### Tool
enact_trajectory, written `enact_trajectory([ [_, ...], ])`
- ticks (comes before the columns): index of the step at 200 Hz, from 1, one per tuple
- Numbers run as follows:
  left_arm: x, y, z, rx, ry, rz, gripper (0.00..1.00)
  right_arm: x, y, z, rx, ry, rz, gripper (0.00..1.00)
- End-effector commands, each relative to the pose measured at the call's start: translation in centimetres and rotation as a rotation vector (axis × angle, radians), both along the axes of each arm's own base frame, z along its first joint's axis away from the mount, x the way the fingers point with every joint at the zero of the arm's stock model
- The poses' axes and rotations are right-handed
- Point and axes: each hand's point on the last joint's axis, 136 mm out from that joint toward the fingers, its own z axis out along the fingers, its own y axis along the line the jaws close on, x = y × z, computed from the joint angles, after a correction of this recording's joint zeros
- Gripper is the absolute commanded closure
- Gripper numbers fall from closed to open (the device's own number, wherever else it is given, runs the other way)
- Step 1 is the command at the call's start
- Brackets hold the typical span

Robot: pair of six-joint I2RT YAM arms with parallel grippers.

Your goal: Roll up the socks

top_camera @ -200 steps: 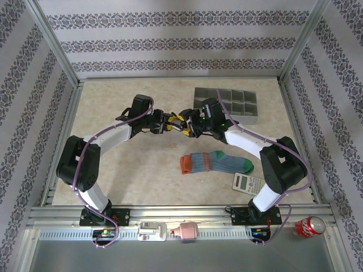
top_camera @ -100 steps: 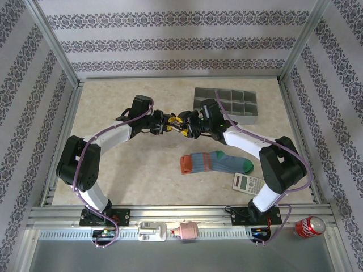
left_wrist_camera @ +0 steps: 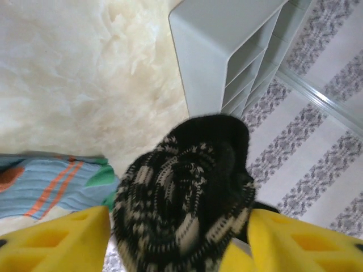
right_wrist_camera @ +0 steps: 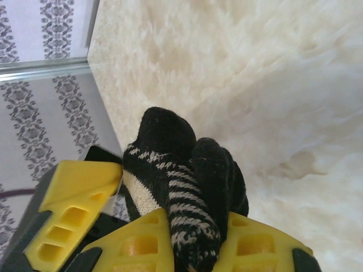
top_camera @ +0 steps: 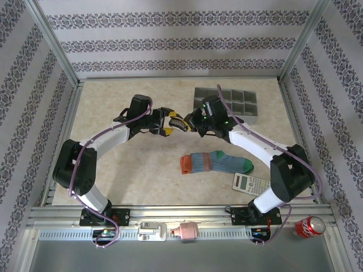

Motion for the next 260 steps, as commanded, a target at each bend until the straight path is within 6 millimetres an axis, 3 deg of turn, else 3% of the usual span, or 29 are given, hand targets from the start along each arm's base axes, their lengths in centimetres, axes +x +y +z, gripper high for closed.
enact_trajectory([
  [1,-0.3,2.1,3.2,0.128,-0.104,0.011,0.30,0.3,-4.2,1.2,-0.252,-0.103,0.019,1.00],
  [34,-2.5,4.9,3.5,0.323,-0.155,-0.021,0.30,3.1,-8.4,4.5,-0.623,-0.247,0.098,1.00],
  [73,-6.1,6.3,2.3,0.406,-0.185,-0.092,0.34,7.3,-11.2,4.5,-0.891,-0.245,0.174,1.00],
  [108,-8.2,7.1,1.7,0.420,-0.203,-0.107,0.36,10.8,-10.8,2.6,-1.010,-0.220,0.269,1.00],
  [143,-9.5,7.6,1.6,0.426,-0.216,-0.112,0.36,12.7,-10.0,-0.9,-1.061,-0.180,0.346,1.00],
  [195,-10.5,7.6,0.6,0.411,-0.201,-0.117,0.37,13.7,-8.3,-3.9,-1.083,-0.172,0.446,1.00],
  [260,-10.2,7.2,-0.1,0.396,-0.186,-0.123,0.38,13.7,-5.8,-4.5,-1.212,-0.230,0.595,1.00],
])
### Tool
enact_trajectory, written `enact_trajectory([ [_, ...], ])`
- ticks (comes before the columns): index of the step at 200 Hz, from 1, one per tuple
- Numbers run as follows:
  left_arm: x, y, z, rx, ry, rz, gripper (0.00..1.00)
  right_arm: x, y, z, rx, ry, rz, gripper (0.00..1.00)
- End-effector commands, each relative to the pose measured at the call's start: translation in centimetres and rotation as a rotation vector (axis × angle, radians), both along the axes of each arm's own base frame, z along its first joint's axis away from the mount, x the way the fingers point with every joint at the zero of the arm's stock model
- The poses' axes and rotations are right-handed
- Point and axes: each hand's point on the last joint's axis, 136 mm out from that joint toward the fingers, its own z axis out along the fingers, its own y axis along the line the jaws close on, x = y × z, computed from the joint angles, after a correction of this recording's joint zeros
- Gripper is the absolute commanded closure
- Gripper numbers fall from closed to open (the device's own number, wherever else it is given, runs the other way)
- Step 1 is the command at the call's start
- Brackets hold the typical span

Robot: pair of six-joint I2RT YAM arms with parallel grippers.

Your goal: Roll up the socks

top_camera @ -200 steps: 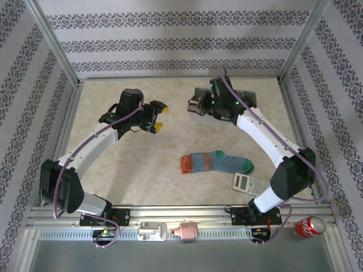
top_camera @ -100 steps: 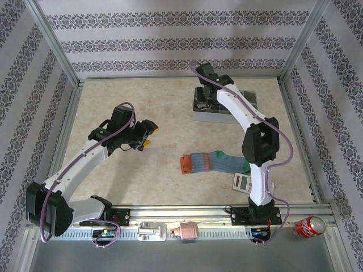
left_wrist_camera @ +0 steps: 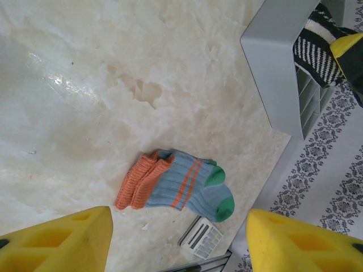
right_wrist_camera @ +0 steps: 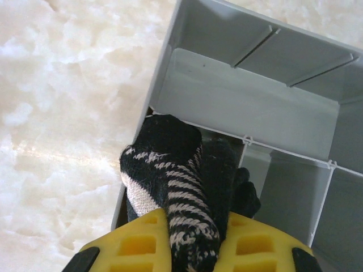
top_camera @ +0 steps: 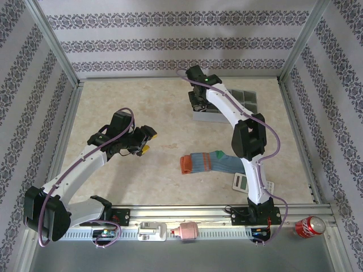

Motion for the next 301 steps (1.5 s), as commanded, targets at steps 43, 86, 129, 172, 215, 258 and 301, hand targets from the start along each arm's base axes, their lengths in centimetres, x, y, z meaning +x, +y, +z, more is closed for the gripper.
enact_trajectory([
  [43,0.0,-0.6,-0.3,-0.011,0.005,-0.019,0.38,-0.6,-0.7,-1.8,-0.096,0.053,0.031,1.00],
  [86,0.0,-0.6,-0.5,-0.021,0.010,-0.011,0.39,-1.7,-1.9,-3.8,-0.131,0.127,0.040,1.00],
  [129,0.0,-0.8,-0.6,-0.028,0.014,-0.011,0.40,-2.2,-0.3,-6.2,-0.150,0.184,0.112,1.00],
  [172,0.0,-0.7,-0.3,-0.033,0.009,-0.002,0.40,-2.9,-0.7,-9.1,-0.169,0.263,0.093,1.00],
  [215,-0.2,-0.5,-0.3,-0.030,0.009,0.004,0.40,-2.0,-1.1,-5.5,-0.124,0.194,0.065,0.78],
  [258,0.1,-0.8,-0.3,-0.035,0.007,-0.002,0.40,-1.3,-0.5,1.4,-0.034,0.076,0.040,0.49],
  [301,0.4,-1.1,-0.5,-0.047,0.008,-0.007,0.40,-1.7,-1.4,3.8,0.000,0.060,0.008,0.44],
])
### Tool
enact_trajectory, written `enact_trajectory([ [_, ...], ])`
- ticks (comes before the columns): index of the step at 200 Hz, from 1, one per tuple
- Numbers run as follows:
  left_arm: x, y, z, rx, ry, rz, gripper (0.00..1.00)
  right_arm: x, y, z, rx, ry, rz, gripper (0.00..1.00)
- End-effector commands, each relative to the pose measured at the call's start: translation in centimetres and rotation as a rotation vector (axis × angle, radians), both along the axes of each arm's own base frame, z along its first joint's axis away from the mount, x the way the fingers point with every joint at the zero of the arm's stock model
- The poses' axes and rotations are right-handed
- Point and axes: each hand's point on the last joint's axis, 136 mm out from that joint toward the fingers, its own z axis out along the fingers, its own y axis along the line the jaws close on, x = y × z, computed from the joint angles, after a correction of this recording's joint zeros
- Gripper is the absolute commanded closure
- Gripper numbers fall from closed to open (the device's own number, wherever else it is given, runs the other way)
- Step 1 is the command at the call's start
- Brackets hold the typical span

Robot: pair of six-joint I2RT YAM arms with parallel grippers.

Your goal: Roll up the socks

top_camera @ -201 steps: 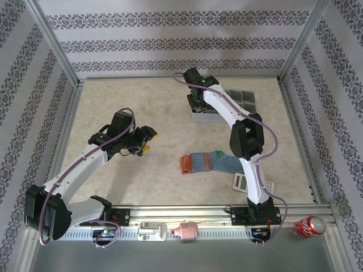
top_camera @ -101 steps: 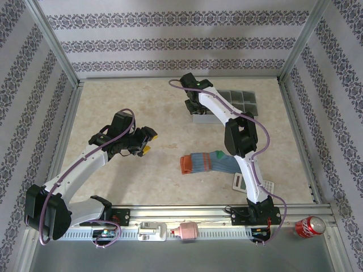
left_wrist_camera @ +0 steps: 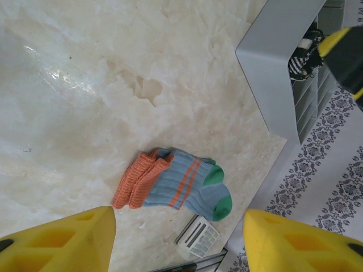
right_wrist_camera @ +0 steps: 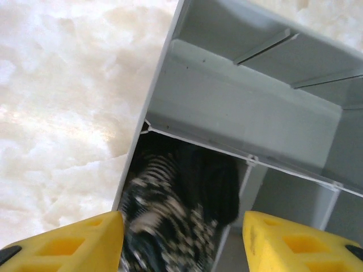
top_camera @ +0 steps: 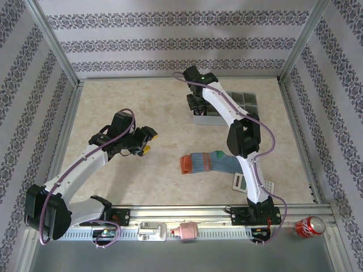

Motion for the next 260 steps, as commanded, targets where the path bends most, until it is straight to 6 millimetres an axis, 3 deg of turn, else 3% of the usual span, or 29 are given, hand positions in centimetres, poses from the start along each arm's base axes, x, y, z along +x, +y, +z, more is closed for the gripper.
enact_trajectory([
  [1,0.3,-0.7,0.1,-0.022,-0.013,-0.013,0.40,-0.9,-1.1,4.0,0.045,-0.029,-0.037,0.44],
  [50,0.5,-1.1,0.0,-0.037,-0.014,-0.027,0.40,-1.3,-1.1,0.6,0.149,0.056,-0.080,0.79],
  [101,0.5,-1.5,0.0,-0.048,-0.013,-0.039,0.41,-1.3,-1.0,-3.8,0.159,0.151,-0.122,0.87],
  [140,0.3,-2.4,-0.4,-0.062,-0.002,-0.072,0.42,-1.4,-1.4,-4.9,0.162,0.174,-0.140,0.88],
  [153,0.3,-2.9,-0.5,-0.063,-0.003,-0.088,0.43,-1.3,-1.6,-4.5,0.164,0.168,-0.145,0.88],
  [166,0.4,-3.7,-0.6,-0.066,-0.005,-0.117,0.45,-1.1,-1.9,-2.8,0.165,0.130,-0.149,0.85],
  [185,0.5,-5.6,-0.9,-0.063,-0.009,-0.210,0.52,-1.0,-2.7,1.6,0.171,0.008,-0.167,0.72],
  [196,0.5,-7.2,-1.4,-0.045,-0.012,-0.293,0.58,-1.5,-4.2,5.3,0.164,-0.104,-0.214,0.64],
  [213,0.2,-10.1,-2.8,0.000,-0.012,-0.445,0.65,-4.0,-6.8,8.2,0.206,-0.207,-0.321,0.50],
  [230,-0.2,-13.5,-4.7,0.050,-0.003,-0.600,0.68,-7.7,-8.7,8.0,0.330,-0.224,-0.432,0.44],
  [260,-0.4,-18.8,-7.5,0.147,0.012,-0.800,0.71,-15.9,-9.7,1.4,0.555,-0.028,-0.625,0.42],
])
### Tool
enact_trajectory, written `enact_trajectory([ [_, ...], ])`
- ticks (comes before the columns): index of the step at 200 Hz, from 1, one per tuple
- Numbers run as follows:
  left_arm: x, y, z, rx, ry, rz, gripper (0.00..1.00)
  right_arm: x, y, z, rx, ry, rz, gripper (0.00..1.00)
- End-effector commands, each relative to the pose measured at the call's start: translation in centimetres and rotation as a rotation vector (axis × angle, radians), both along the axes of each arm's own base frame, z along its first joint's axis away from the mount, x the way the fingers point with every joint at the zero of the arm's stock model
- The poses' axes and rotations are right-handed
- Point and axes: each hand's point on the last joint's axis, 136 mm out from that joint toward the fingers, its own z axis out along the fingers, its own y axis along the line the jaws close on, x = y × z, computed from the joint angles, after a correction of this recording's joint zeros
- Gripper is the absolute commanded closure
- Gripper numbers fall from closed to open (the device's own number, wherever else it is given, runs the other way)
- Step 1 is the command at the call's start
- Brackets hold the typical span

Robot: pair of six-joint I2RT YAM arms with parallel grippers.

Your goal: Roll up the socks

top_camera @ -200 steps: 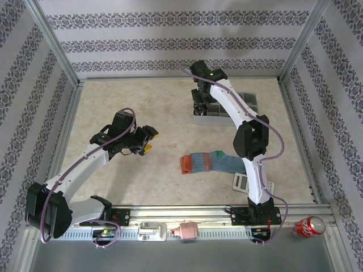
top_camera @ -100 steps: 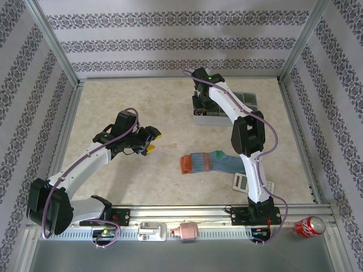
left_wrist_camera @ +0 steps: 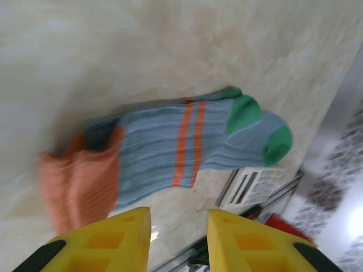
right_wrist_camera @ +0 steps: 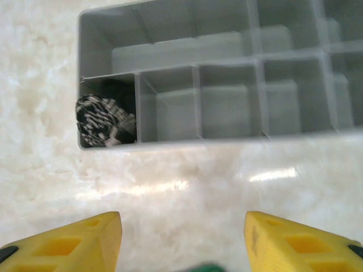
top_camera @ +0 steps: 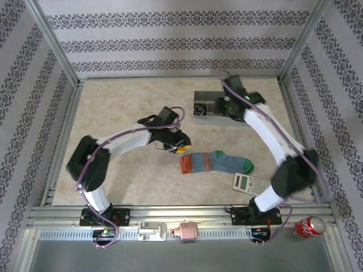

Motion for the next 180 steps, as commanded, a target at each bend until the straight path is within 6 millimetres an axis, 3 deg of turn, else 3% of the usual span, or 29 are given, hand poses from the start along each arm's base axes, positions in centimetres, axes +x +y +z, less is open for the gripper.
enact_trajectory([
  [1,-1.6,-3.3,-1.5,0.063,-0.036,-0.223,0.71,-4.4,0.1,-6.4,0.225,0.160,-0.153,0.42],
  [18,-1.8,-5.7,-2.8,0.066,-0.024,-0.280,0.71,-7.8,0.4,-9.1,0.284,0.217,-0.186,0.42],
  [34,-2.1,-6.3,-4.8,0.105,0.009,-0.305,0.73,-9.7,0.1,-11.6,0.307,0.258,-0.230,0.41],
  [71,-2.8,-3.2,-9.5,0.150,0.127,-0.217,0.75,-11.5,1.3,-16.4,0.340,0.358,-0.227,0.42],
  [89,-2.5,-0.4,-10.2,0.148,0.151,-0.119,0.77,-11.8,2.8,-18.0,0.341,0.395,-0.198,0.43],
  [107,-2.4,2.8,-10.3,0.139,0.171,-0.020,0.77,-10.9,6.0,-18.6,0.369,0.396,-0.130,0.43],
  [135,-3.0,8.6,-10.1,0.172,0.189,0.121,0.77,-8.6,13.6,-18.7,0.351,0.411,0.031,0.43],
  [166,-5.2,17.1,-10.3,0.263,0.245,0.352,0.77,-4.0,22.3,-17.9,0.367,0.394,0.177,0.44],
  [180,-6.2,19.9,-10.3,0.270,0.265,0.465,0.76,-1.5,25.4,-17.9,0.354,0.384,0.245,0.44],
])
